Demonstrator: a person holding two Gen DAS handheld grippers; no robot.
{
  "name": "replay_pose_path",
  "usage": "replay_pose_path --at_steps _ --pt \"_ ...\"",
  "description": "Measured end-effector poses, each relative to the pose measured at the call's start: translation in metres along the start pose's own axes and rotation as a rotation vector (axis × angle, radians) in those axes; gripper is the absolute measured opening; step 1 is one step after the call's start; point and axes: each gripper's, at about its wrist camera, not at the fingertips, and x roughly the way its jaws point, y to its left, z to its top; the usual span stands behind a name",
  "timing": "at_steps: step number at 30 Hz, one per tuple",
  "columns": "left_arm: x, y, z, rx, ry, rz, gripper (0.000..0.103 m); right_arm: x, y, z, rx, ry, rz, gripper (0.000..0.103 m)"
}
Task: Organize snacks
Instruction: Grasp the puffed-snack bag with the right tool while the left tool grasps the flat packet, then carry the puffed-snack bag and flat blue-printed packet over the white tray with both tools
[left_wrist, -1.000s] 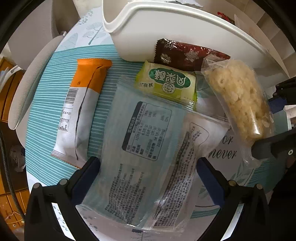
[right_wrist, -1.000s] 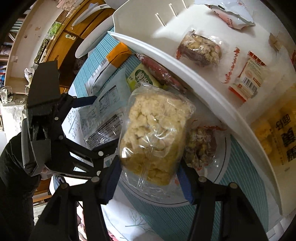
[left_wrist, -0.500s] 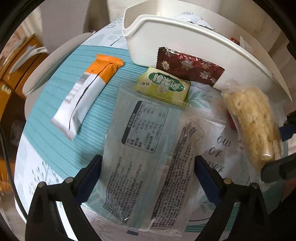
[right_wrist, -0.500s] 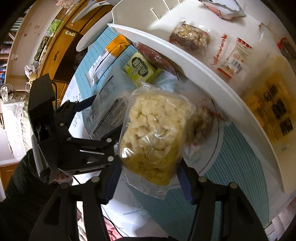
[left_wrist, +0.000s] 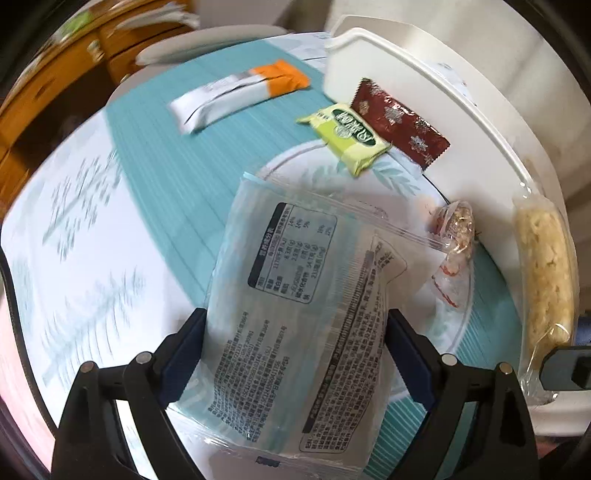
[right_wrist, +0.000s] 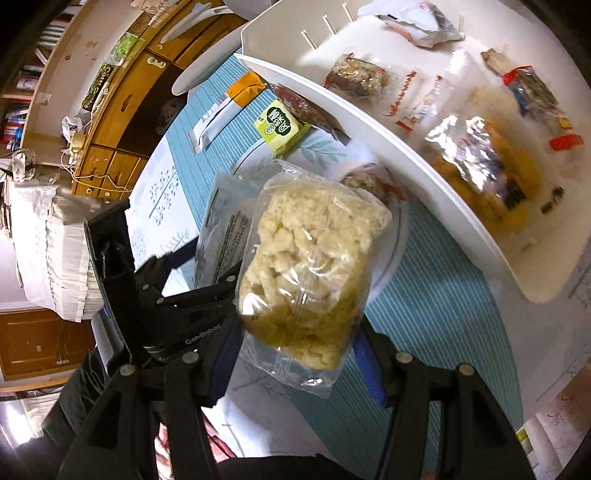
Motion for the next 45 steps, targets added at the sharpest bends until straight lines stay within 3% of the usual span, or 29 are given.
replay_pose_path --at_steps 8,13,28,37,45 --pt "-0.030 -0.014 -0.056 -0.168 0.005 0.035 0.091 -0.024 -0.013 -0.031 -0.038 -0.038 -0.002 0.058" --pt "-0.058 -0.023 -0.074 -0.247 -0.025 0.075 0.091 -0.042 -0.020 -0.051 -0.087 -0.096 0.001 0.058" --pt "-0.169 -0.082 -0.083 -0.422 -0.172 0.086 0.091 -0.095 -0.045 -0.081 -0.226 -0.232 -0.092 0.058" --pt "-0.178 -0.107 -0.080 -0.538 -0.237 0.063 0.091 -0.114 -0.054 -0.075 -0.365 -0.245 -0.081 0.058" --pt "-0.172 -0.147 -0.063 -0.611 -0.295 0.041 0.091 -0.136 -0.069 -0.046 -0.507 -0.247 -0.045 0.058"
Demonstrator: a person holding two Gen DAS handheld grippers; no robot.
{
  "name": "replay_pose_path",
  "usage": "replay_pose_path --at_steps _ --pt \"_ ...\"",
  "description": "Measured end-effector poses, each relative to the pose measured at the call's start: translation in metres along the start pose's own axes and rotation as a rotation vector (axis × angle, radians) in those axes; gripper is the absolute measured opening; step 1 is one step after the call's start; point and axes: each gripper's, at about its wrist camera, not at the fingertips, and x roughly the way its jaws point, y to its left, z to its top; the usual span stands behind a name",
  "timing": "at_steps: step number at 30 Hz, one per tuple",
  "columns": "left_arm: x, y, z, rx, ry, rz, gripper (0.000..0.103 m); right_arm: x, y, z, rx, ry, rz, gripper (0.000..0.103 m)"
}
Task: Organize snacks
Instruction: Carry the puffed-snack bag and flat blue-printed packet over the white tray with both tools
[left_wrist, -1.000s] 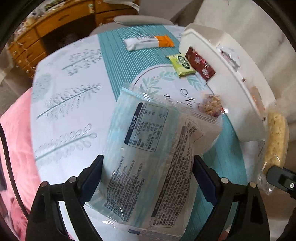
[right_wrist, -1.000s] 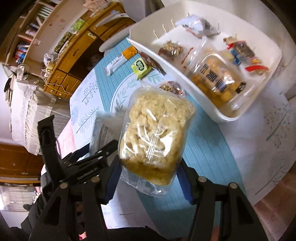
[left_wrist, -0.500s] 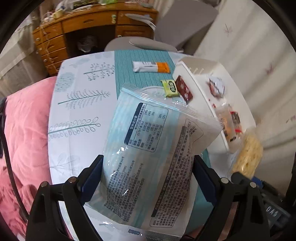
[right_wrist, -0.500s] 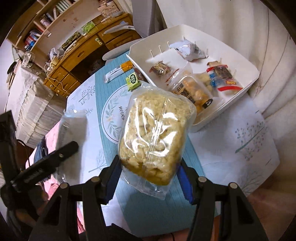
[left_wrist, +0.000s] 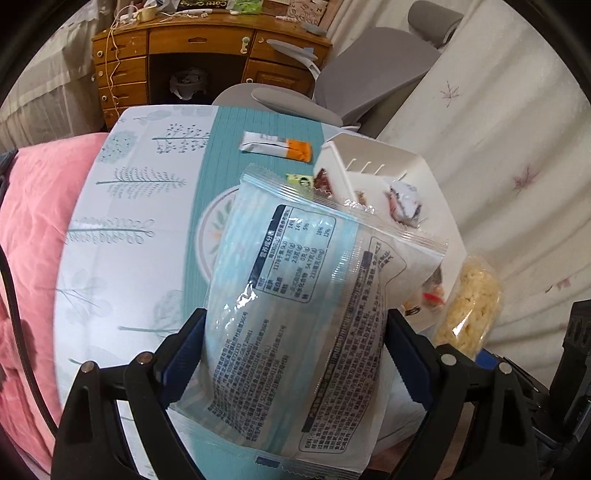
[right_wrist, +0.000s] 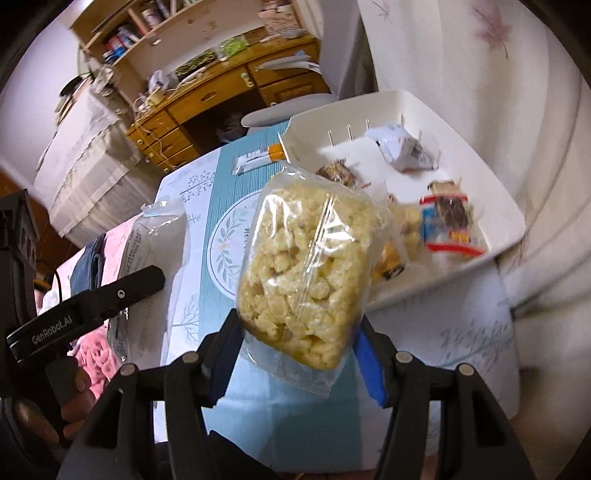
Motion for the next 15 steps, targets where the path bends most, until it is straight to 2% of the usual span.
replay_pose_path --at_steps 6,15 --pt "0.010 -0.035 -0.003 -0.045 -0.043 -0.018 0.092 -0.004 -0.033 0.018 -0.065 0.016 0.016 0.058" --pt "0.036 -0.084 0.000 -0.083 -0.052 -0.018 0.092 -0.007 -0.085 0.043 -0.141 0.015 0.005 0.058"
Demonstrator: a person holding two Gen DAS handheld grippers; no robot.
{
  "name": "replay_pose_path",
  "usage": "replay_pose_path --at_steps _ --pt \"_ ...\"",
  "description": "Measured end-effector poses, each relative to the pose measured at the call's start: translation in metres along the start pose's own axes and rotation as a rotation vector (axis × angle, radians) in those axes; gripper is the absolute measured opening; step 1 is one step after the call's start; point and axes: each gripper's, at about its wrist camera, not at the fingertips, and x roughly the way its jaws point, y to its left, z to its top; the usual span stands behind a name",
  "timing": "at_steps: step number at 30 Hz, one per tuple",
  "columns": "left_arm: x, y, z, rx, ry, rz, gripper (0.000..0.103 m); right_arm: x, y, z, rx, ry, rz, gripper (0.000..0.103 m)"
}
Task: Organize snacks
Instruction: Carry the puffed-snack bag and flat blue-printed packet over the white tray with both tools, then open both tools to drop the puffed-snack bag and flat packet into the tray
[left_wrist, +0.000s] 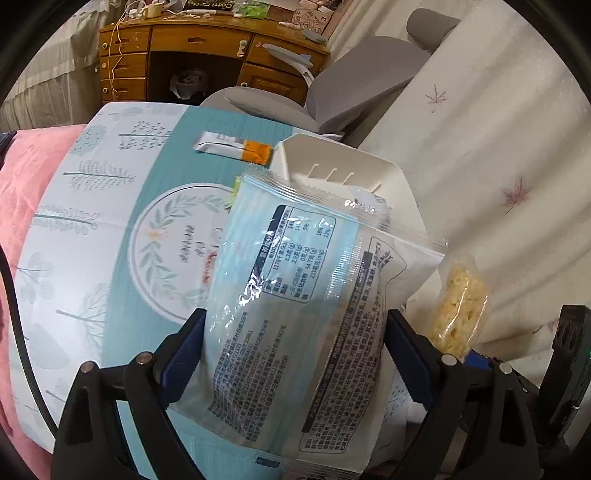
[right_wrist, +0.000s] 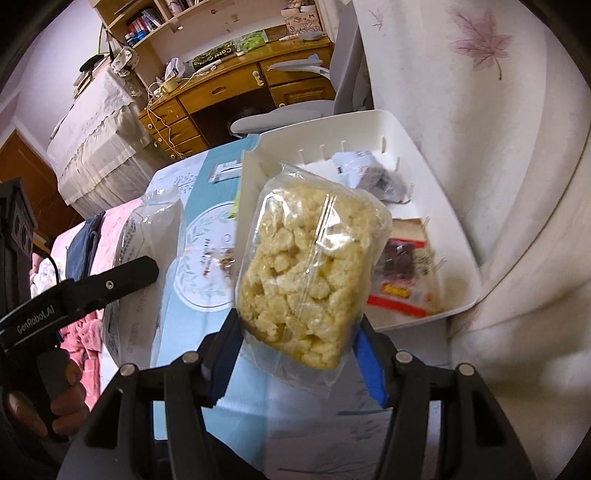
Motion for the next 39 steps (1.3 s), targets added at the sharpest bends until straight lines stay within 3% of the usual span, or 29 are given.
replay_pose_path --at_steps 11,20,28,39 --pt "0.029 -0.050 0.017 -0.014 -0.024 0.005 0.092 0.008 -0.055 0.021 -0.015 0.012 0.026 0.058" --pt "0.043 -0.084 0.028 0.024 -0.047 0.011 0.093 0.013 -0.075 0.039 -0.035 -0.008 0.053 0.058" --pt "0.047 -0.097 0.033 0.040 -0.064 0.029 0.097 0.020 -0.084 0.043 -0.048 0.014 0.088 0.060" --pt "0.049 -0.088 0.022 0.006 -0.019 0.025 0.097 0.025 -0.092 0.040 -0.012 0.047 0.112 0.070"
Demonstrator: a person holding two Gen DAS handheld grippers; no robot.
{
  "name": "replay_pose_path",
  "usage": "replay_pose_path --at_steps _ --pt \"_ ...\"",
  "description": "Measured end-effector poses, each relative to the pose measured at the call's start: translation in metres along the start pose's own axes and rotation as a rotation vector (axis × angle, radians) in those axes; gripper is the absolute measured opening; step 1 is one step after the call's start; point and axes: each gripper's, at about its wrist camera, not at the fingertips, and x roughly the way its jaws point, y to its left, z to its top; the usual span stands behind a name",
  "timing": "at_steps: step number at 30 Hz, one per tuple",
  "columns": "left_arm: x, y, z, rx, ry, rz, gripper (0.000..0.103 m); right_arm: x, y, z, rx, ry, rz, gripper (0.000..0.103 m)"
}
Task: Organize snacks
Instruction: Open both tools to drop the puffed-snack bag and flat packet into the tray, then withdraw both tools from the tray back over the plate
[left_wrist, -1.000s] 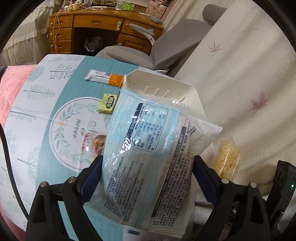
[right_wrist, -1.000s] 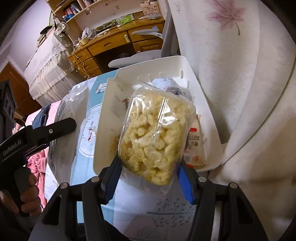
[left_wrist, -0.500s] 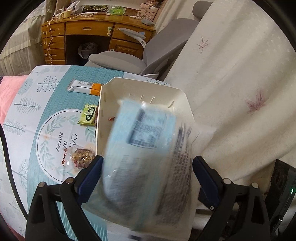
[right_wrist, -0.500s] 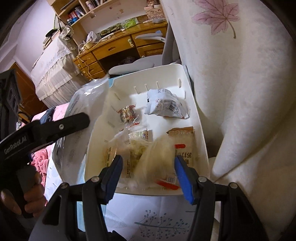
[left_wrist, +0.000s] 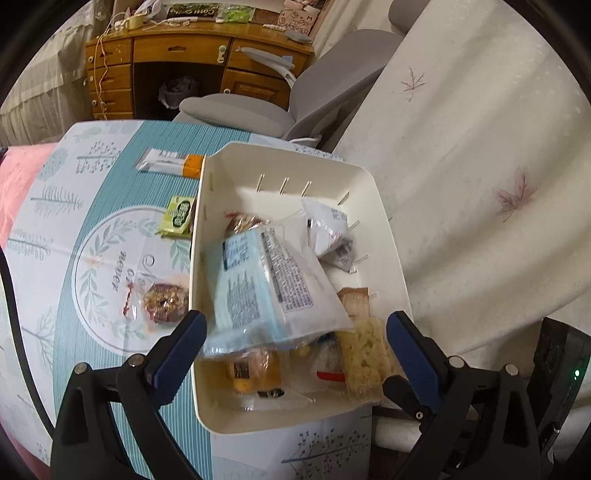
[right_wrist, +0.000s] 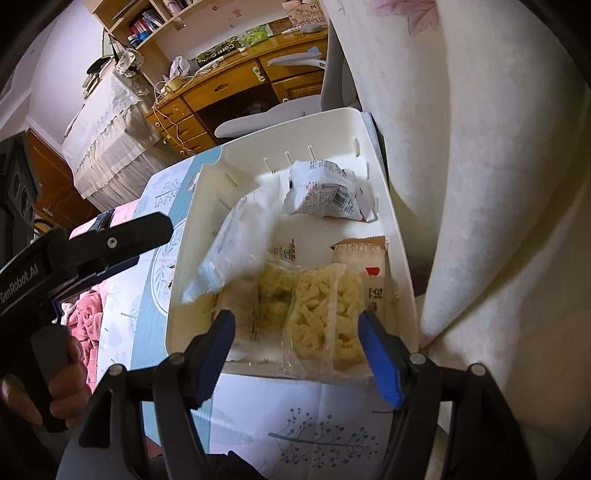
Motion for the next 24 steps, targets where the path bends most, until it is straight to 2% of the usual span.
replay_pose_path --at_steps 4,6,9,24 --pt "-0.001 0.009 -0.008 -0.025 0.021 0.007 0.097 0.003 -0.002 -0.003 0.025 0.021 0.014 0.071" --pt "-0.003 0.015 -0.013 -0.038 0.032 0.012 0.097 0.005 -0.001 -0.005 0.038 0.030 0.017 0.077" --pt "-0.006 0.024 -0.019 -0.059 0.044 0.014 0.097 0.004 0.000 -0.009 0.069 0.031 0.010 0.081" --pt "-0.038 0.074 -0.047 -0.087 0.049 0.017 0.097 0.010 0.020 -0.037 0.232 0.062 -0.030 0.082"
